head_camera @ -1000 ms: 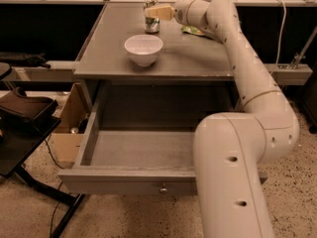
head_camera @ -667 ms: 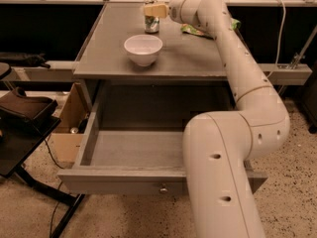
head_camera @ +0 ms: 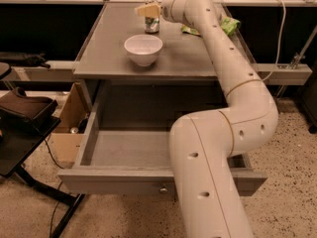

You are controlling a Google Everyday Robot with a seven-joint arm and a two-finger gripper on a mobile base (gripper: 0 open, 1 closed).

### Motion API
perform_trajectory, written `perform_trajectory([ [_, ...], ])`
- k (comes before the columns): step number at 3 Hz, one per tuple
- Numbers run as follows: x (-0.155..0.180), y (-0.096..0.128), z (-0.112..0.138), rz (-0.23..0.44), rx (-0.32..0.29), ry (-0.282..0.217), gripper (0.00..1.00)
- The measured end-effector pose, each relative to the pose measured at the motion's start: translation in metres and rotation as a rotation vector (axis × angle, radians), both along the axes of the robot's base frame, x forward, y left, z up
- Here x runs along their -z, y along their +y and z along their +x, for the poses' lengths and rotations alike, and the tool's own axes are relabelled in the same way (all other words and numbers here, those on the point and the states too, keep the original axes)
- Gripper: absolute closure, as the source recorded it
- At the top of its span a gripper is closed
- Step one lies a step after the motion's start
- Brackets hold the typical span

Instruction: Place 7up can into top drawer

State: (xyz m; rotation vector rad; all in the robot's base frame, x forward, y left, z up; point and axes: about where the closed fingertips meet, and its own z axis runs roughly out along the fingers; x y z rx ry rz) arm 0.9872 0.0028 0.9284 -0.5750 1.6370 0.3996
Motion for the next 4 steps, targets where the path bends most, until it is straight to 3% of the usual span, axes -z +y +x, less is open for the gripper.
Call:
perform_trajectory([
  [3,0.018,0.018,0.007,0.005,0.000,0.034,0.03],
  [4,0.026,0.023,0.009,0.020,-0.011,0.036,0.22],
])
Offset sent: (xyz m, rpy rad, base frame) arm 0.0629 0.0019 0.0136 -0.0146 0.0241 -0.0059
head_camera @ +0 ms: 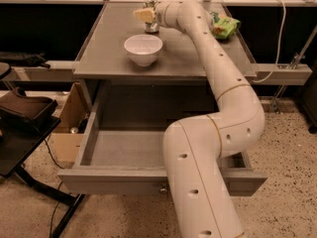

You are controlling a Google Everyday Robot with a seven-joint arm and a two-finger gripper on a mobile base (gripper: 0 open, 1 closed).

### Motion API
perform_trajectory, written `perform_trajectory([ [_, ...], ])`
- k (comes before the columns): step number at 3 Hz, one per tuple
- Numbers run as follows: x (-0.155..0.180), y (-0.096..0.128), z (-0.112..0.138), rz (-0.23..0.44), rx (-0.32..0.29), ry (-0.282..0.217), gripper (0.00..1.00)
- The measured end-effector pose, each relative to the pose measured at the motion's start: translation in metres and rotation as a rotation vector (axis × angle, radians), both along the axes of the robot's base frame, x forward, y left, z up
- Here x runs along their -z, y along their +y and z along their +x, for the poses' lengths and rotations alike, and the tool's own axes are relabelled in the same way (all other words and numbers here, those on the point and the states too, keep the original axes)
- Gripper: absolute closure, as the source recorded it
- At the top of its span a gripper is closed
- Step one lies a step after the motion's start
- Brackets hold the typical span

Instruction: Place 7up can into top drawer

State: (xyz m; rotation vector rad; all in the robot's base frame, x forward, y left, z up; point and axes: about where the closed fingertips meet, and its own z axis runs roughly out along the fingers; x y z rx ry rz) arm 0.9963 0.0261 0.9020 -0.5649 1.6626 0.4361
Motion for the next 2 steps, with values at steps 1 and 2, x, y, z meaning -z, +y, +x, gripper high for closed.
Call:
perform_trajectory([
  [1,0.0003,0.0003,0.0001,0.001,0.000,0.000,0.44],
  [2,0.0004,0.0004,0.0001,0.000,-0.001,0.000,0.74],
])
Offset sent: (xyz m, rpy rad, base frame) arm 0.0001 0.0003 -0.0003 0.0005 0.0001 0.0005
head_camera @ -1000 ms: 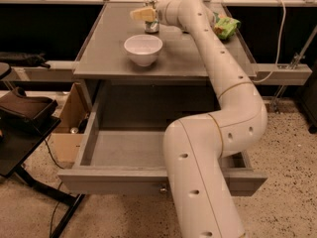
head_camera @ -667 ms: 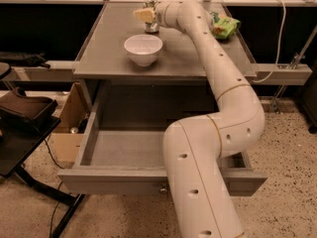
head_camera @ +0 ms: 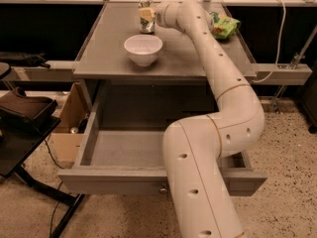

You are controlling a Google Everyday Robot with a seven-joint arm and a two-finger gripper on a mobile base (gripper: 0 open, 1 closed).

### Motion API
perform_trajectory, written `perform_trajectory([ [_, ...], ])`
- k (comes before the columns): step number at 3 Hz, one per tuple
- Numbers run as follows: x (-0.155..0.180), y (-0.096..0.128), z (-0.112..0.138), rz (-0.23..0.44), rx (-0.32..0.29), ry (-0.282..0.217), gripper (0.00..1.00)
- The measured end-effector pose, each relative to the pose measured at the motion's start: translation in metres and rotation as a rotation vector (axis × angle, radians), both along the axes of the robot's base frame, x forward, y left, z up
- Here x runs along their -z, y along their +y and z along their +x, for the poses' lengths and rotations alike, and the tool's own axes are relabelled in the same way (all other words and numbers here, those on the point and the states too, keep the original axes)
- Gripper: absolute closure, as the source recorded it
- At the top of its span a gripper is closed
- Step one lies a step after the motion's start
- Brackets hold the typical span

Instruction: Place 7up can into top drawer

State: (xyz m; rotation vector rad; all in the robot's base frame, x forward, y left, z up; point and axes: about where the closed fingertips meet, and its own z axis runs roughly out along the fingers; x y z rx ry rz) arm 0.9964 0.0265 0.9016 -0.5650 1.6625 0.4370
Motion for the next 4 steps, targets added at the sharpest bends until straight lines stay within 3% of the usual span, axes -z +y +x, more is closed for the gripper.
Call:
perform_trajectory([
  [1,0.000,0.000,0.000,0.000,0.000,0.000,0.97],
  [2,0.000,0.000,0.000,0.000,0.000,0.000,1.00],
  [3,-0.020,0.003,-0.012,-0.006,-0.047,-0.023,1.00],
  [4,-0.052,-0.011,-0.040,-0.010,-0.125,-0.041,1.00],
])
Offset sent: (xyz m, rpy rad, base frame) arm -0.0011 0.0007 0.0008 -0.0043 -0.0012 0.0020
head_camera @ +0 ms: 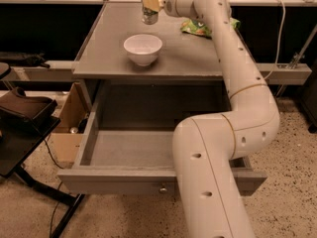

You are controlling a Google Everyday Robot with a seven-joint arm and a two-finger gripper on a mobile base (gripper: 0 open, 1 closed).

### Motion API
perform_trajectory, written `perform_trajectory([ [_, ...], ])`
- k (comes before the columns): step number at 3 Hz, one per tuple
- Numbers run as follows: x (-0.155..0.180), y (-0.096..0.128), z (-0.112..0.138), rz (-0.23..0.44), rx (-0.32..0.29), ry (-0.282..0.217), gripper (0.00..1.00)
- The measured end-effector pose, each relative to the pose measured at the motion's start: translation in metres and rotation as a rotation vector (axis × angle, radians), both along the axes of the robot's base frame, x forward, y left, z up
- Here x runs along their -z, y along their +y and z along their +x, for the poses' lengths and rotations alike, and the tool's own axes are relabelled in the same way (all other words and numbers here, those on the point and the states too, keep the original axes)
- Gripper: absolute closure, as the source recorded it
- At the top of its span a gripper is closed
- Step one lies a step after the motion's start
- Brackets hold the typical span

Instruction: Place 7up can into top drawer

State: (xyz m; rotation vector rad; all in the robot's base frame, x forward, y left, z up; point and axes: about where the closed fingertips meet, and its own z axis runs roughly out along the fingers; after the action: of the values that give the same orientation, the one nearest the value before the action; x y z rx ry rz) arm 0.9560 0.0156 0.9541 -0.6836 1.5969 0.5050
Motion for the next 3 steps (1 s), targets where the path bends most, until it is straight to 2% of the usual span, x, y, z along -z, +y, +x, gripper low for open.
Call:
perform_trajectory([
  [1,-0.022,-0.046,-0.044,-0.050,-0.062,0.059,1.00],
  [3,-0.018,-0.140,-0.102,-0.095,-0.045,0.217,1.00],
])
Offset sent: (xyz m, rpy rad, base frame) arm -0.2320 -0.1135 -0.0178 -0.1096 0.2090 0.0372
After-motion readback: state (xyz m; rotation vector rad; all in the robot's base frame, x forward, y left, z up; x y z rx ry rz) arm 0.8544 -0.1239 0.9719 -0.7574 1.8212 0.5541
